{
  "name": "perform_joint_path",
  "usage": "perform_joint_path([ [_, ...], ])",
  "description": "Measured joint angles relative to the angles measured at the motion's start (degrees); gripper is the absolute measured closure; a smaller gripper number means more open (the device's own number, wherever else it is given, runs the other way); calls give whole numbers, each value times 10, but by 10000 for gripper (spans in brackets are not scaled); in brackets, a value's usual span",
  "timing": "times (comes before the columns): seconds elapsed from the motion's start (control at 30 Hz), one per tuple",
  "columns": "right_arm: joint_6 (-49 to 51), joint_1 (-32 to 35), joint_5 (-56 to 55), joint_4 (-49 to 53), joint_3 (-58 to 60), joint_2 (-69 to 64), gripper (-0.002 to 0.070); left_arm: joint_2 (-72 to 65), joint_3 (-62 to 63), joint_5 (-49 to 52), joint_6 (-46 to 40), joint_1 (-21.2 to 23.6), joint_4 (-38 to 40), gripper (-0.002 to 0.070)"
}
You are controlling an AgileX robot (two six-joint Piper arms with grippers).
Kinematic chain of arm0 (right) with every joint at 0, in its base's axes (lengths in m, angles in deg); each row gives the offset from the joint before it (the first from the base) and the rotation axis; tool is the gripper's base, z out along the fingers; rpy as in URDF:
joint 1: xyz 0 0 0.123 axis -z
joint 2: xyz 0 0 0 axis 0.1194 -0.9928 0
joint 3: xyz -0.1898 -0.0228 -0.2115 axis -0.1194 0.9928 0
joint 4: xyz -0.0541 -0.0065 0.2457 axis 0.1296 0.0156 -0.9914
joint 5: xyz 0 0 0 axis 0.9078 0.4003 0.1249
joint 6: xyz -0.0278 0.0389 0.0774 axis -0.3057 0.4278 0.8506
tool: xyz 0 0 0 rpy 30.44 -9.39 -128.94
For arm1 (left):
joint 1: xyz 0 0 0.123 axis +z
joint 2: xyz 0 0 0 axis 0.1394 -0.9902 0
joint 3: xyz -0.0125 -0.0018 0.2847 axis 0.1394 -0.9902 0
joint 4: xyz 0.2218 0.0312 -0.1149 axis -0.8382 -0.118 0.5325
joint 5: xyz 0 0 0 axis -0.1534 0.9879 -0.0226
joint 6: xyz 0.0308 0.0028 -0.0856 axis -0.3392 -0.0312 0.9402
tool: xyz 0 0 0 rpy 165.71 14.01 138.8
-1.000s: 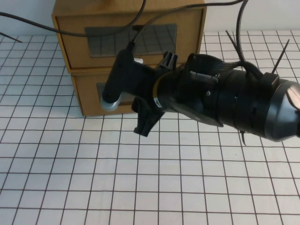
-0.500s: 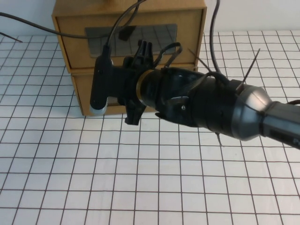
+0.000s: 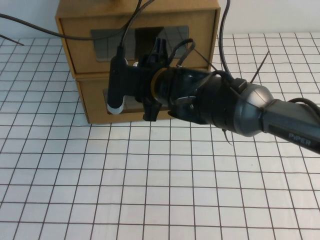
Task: Open the shoe box
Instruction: 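Pull the top drawer of the cardboard box fully open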
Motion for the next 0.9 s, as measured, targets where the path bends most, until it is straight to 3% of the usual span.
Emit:
perform_joint_path([
  [0.5, 40, 10, -12, 62, -2, -14, 359, 0, 0, 1, 0, 0, 0, 677],
  [0.9, 143, 10, -22, 191, -2, -15, 507, 0, 0, 3, 0, 0, 0, 677],
])
